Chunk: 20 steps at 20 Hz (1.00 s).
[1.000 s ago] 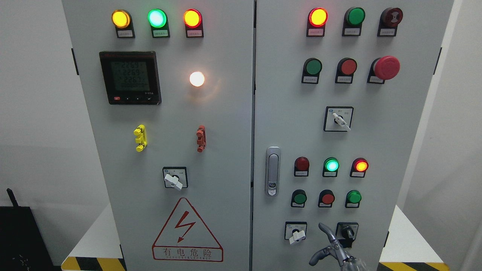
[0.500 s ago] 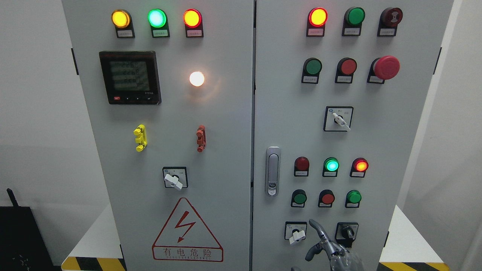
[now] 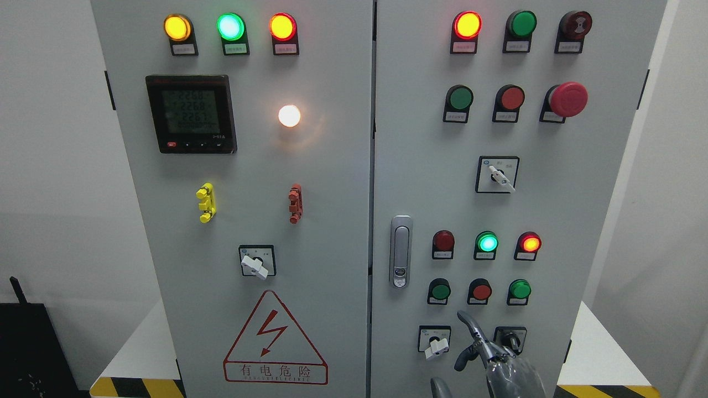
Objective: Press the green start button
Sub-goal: 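Extend the right hand's finger to the green push button below the lights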
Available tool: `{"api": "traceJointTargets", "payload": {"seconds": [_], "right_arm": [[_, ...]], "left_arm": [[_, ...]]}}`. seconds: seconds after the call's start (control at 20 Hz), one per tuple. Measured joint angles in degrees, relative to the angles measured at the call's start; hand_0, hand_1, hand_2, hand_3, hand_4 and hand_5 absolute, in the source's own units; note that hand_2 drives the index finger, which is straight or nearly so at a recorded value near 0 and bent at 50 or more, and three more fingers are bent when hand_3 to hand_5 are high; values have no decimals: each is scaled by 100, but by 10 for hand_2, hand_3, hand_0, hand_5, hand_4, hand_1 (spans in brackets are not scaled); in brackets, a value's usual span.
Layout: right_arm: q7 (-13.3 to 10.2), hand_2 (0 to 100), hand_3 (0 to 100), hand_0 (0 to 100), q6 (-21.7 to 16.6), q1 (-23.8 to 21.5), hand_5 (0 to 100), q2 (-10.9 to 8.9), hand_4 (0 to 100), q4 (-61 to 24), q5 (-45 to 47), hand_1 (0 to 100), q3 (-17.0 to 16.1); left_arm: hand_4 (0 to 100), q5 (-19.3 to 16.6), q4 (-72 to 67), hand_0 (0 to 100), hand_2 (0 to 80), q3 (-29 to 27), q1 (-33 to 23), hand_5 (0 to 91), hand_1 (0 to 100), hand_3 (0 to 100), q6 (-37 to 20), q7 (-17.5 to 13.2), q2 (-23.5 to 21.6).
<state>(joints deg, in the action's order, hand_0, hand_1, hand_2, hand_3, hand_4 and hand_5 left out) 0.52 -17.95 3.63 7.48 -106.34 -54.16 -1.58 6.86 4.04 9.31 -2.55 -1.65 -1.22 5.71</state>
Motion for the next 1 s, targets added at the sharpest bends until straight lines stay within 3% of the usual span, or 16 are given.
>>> {"api": "traceJointTargets", "payload": {"seconds": [1.0], "right_arm": [[11,0,681,389,39,401,469,10,611,361,-370,280,-61]], "left_arm": [[0,0,0,120,0,0,0,0,556,0,1,0,0]]}}
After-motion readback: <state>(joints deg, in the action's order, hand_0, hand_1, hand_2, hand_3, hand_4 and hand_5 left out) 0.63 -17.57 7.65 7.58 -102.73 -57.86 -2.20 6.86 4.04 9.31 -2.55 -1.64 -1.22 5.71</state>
